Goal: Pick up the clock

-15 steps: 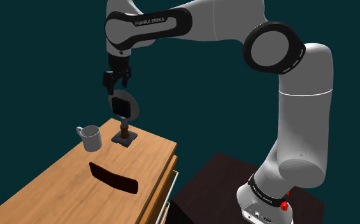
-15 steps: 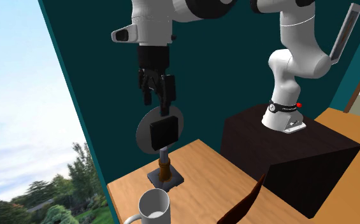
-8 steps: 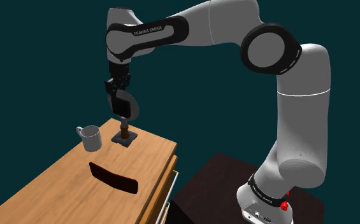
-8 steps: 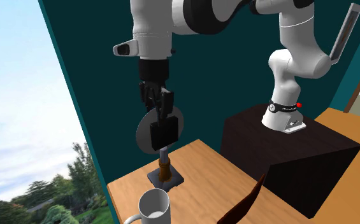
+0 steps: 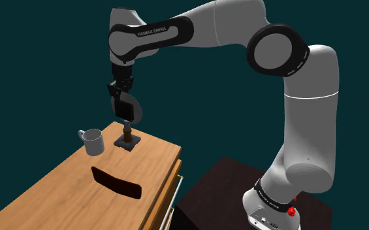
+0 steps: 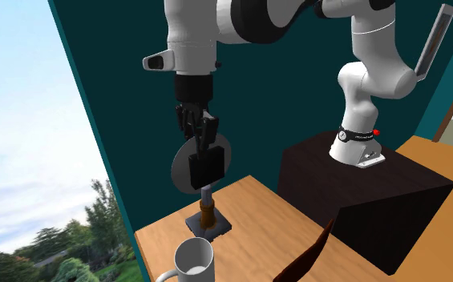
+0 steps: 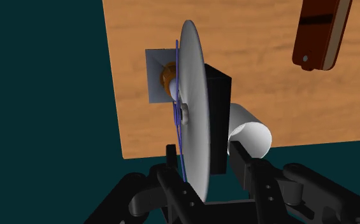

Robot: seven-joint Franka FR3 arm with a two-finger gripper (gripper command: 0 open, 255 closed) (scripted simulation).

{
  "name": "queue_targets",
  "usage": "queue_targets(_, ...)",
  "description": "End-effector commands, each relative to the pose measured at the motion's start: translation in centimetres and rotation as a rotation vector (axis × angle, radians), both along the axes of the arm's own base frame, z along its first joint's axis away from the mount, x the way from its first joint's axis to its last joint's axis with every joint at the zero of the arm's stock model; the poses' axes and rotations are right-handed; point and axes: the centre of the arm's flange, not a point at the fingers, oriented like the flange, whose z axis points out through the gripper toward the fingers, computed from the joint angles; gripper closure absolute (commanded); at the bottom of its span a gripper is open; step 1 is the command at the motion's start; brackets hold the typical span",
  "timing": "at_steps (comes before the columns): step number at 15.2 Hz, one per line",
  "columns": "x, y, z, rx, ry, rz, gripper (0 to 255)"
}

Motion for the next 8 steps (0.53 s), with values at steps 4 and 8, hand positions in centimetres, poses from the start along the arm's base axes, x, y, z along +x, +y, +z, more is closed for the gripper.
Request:
queue_targets(4, 0.0, 0.0, 1.6, 0.000, 0.001, 0.000, 255)
queue_targets(8, 0.0, 0.0, 3.7, 0.000, 0.001, 0.000, 255)
